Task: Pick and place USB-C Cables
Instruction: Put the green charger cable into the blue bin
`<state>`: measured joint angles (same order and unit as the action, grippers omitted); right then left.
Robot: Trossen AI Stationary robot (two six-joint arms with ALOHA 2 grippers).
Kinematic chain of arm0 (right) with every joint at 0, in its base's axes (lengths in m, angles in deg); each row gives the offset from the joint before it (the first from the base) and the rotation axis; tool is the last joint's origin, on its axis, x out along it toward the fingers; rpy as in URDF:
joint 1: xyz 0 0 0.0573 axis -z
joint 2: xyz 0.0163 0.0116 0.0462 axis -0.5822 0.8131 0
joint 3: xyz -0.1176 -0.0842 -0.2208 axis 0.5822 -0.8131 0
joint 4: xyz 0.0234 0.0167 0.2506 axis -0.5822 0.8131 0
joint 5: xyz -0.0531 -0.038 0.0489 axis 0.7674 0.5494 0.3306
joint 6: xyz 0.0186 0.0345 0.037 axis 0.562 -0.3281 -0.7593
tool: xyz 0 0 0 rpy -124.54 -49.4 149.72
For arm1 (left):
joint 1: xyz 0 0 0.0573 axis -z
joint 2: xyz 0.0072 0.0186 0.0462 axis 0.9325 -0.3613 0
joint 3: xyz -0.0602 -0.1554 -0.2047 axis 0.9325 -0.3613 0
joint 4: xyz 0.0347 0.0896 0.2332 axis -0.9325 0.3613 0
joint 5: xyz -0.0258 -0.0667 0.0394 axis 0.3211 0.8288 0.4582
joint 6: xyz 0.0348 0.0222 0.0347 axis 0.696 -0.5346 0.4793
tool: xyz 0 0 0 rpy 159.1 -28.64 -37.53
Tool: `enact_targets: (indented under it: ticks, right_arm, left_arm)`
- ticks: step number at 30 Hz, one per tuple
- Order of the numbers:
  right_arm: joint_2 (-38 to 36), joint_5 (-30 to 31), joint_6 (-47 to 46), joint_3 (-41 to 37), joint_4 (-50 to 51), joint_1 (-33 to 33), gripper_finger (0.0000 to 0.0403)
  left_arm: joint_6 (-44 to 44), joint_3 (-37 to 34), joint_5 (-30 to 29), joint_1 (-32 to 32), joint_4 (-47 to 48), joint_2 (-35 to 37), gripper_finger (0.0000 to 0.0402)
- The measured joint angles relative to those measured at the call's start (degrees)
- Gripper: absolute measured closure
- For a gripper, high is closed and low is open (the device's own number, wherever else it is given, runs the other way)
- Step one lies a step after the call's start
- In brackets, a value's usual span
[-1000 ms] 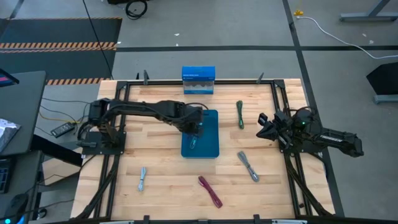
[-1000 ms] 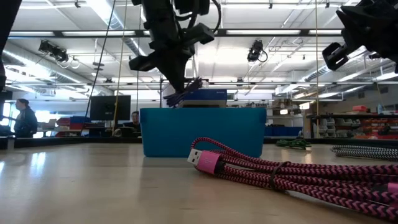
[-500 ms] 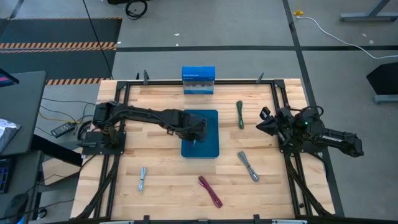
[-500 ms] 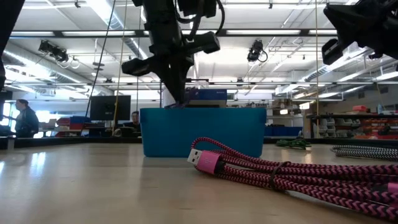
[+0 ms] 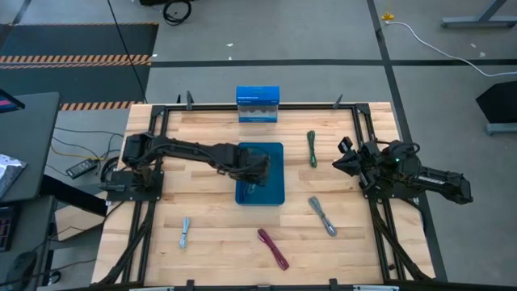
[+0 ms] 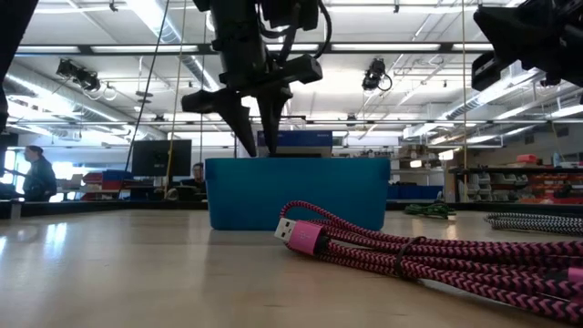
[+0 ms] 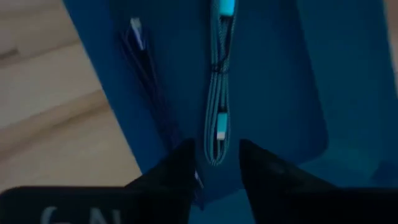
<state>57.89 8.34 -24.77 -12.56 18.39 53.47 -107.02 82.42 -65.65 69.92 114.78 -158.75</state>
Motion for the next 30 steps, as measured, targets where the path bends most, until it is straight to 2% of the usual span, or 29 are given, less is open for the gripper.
enact_targets:
  ticks: [5,10,14,19,21,24,30]
  right_arm:
    - [0.0,1.56,4.06,-0.01,0.0,0.0,0.037]
    - [0.0,3.76,7.76,-0.02,0.4,-0.02,0.037]
    - [0.09,3.26,6.99,-0.01,1.93,0.0,0.037]
    - [0.43,1.82,8.62,0.0,9.93,-0.07,0.037]
    - [0.83,3.57,8.68,-0.02,11.97,-0.07,0.037]
    - [1.04,5.9,7.51,-0.02,11.72,-0.07,0.037]
    - [1.25,6.15,6.84,0.0,4.94,-0.07,0.037]
  left_arm:
    - [8.02,0.06,-1.88,-0.99,-4.02,0.91,0.0248]
    - [19.36,0.39,-9.51,-0.54,-9.72,3.01,0.0244]
    - [30.16,1.13,-19.42,1.73,-14.92,5.37,0.0244]
    - [45.62,1.14,-38.77,7.47,-24.57,6.49,0.0244]
    - [54.23,1.11,-41.88,9.41,-29.15,6.51,0.0244]
    - [64.68,1.14,-36.98,11.55,-32.81,6.62,0.0247]
    - [71.48,1.11,-19.17,10.98,-34.3,6.62,0.0267]
